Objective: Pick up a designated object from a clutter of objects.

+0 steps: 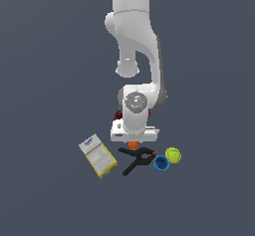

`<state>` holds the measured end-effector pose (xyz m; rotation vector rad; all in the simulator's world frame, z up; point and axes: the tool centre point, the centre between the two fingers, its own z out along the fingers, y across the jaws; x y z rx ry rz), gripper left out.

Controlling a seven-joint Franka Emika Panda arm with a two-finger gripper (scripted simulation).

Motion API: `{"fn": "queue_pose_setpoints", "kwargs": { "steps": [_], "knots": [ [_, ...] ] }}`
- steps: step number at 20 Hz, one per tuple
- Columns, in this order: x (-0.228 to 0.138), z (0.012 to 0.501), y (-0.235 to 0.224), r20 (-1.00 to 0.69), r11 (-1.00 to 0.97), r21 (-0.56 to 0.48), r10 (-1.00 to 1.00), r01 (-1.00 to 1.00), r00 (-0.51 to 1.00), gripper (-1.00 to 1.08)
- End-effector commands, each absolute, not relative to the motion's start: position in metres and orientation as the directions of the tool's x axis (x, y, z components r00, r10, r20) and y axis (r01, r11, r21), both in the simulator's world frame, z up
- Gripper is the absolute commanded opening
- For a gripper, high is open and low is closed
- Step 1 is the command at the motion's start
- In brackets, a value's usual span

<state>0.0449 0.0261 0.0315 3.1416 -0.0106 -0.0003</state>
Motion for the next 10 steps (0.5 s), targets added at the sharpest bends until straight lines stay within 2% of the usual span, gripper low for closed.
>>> {"fn": "queue_pose_setpoints", "kwargs": {
  "steps": [1, 10],
  "knots": [
    [0.045, 0.033, 0.025, 0.0, -1.0, 0.0, -0.007, -0.007, 1.0, -1.0],
    [0.036, 0.063, 0.011, 0.0, -1.0, 0.0, -0.007, -0.007, 1.0, -1.0]
  ]
}}
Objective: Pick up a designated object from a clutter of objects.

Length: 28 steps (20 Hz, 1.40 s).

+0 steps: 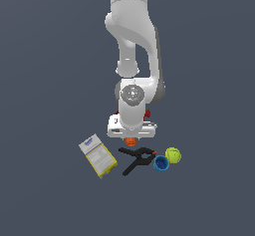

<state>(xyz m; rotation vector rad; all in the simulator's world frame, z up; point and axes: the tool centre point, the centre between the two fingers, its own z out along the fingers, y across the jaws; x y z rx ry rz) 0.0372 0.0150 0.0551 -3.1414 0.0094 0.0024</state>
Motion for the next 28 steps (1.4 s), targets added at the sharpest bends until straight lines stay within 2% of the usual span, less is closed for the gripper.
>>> {"fn": "queue_pose_setpoints", "kwargs": {
  "steps": [1, 10, 28],
  "knots": [
    [0.034, 0.068, 0.009, 0.0, -1.0, 0.0, -0.007, -0.007, 1.0, -1.0],
    [0.013, 0.14, -0.025, 0.0, -1.0, -0.001, -0.007, -0.007, 1.0, -1.0],
    [-0.038, 0.327, -0.111, 0.0, -1.0, -0.003, -0.007, -0.007, 1.0, -1.0]
  ]
}}
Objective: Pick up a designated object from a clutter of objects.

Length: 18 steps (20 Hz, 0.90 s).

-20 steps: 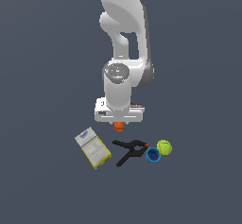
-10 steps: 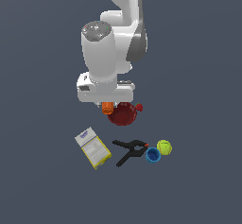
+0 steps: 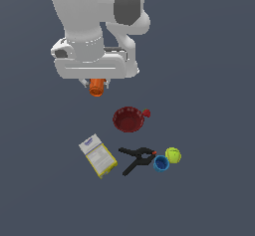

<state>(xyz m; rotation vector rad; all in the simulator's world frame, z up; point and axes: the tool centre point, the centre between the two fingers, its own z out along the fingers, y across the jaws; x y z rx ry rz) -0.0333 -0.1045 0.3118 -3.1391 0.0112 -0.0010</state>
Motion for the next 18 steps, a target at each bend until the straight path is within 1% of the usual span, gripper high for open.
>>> {"fn": "queue_pose_setpoints", "kwargs": {
  "steps": [1, 9, 13, 18],
  "knots": [
    [-0.04, 0.336, -0.116, 0.0, -1.0, -0.003, -0.007, -0.007, 1.0, -1.0],
    [-0.052, 0.393, -0.143, 0.0, -1.0, -0.001, -0.007, -0.007, 1.0, -1.0],
    [-0.055, 0.409, -0.151, 0.0, -1.0, -0.001, -0.007, -0.007, 1.0, -1.0],
    [-0.056, 0.418, -0.155, 0.0, -1.0, 0.0, -0.007, -0.007, 1.0, -1.0]
  ]
}}
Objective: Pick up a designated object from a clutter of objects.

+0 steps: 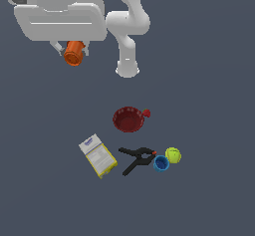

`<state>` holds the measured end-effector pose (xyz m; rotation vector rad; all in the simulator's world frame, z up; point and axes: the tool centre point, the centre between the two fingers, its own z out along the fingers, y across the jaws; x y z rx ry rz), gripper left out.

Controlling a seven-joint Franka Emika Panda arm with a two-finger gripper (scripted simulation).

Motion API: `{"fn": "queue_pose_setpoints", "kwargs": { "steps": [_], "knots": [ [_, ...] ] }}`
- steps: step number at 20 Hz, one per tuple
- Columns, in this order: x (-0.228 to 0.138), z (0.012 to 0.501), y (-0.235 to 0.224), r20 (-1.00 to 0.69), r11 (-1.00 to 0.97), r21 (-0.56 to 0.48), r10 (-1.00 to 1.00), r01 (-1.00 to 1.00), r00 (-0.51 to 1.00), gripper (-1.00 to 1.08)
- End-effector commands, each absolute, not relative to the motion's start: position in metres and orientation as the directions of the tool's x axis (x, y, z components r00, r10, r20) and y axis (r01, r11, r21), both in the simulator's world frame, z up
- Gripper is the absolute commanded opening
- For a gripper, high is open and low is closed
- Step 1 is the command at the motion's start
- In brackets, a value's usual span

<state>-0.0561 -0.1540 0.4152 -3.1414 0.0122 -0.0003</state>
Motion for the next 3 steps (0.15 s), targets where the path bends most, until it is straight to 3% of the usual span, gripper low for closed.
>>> {"fn": "queue_pose_setpoints", "kwargs": {
  "steps": [1, 3],
  "knots": [
    [-0.0559, 0.4177, -0.1551, 0.0, -1.0, 0.0, -0.007, -0.007, 1.0, -1.0],
    [-0.0554, 0.4171, -0.1549, 0.0, -1.0, 0.0, -0.007, -0.007, 1.0, -1.0]
  ]
}}
